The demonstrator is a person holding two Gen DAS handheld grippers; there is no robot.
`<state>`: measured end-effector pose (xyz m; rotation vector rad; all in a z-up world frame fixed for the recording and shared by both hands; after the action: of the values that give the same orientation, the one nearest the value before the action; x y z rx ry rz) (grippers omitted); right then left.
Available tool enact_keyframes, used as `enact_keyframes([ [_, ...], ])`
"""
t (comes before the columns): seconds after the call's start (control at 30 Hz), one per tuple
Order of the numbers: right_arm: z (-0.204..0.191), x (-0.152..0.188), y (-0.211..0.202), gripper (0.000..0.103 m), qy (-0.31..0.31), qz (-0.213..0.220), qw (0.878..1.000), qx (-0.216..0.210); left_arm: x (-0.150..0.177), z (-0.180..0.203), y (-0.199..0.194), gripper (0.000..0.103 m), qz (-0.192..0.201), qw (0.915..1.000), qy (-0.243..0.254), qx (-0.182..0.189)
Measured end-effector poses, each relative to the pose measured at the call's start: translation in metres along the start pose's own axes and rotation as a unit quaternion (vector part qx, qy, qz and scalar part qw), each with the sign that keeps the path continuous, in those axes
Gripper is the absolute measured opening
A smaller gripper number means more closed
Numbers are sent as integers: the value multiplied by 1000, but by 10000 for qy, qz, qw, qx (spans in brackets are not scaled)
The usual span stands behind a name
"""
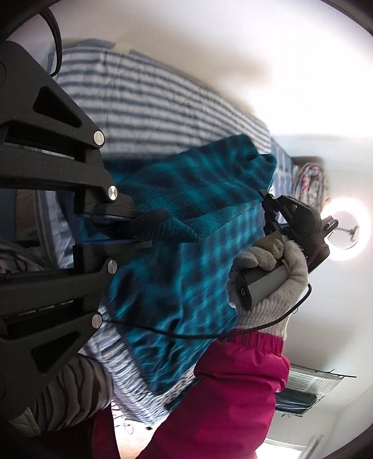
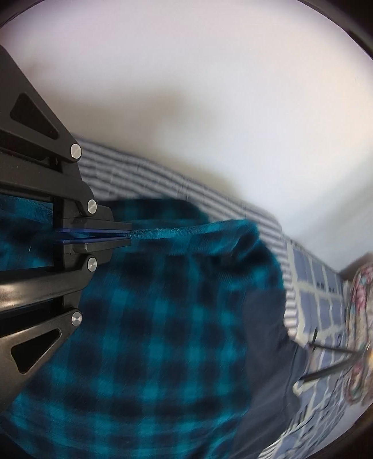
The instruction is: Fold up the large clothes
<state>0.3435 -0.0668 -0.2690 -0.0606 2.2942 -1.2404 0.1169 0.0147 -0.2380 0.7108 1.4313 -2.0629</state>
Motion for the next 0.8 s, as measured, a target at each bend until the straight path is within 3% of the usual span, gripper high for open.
enact_keyframes([
  [0.07,18,10,1,0,184,-51,9998,9,4,8,4,9,-103,9999,9,53],
  [0.2,48,31,11,0,409,-167,9989,128,15,11,2,29,-266,9996,-38,94],
  [0.3,61,48,15,0,467,-290,9981,263,21,6,-10,38,-290,9993,-174,165],
  [0.43,74,67,25,7,348,-657,9958,534,24,-15,-26,39,-283,9979,-555,166],
  [0.47,70,70,22,14,274,-653,9959,559,24,-24,-26,39,-324,9968,-722,145],
  [0.57,61,78,9,31,79,-702,9965,450,26,-50,-15,39,-531,9878,-1436,284],
  [0.7,42,110,-7,31,-252,-879,9954,294,29,-68,13,37,-820,9703,-2171,685],
  [0.8,36,132,-12,31,-255,-986,9947,160,33,-65,32,35,-1034,9658,-2249,770],
])
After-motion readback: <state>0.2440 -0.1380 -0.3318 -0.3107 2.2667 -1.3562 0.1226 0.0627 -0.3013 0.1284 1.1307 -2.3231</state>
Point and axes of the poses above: each gripper's, at about its wrist camera, not at the fingertips, and y roughly the way its jaws point, z to its right, x to its underside, the point moved 5 cm from there along y, roughly the way its jaws point, and after that the axes turned 13 degrees about -y, right-handed, at the moved point
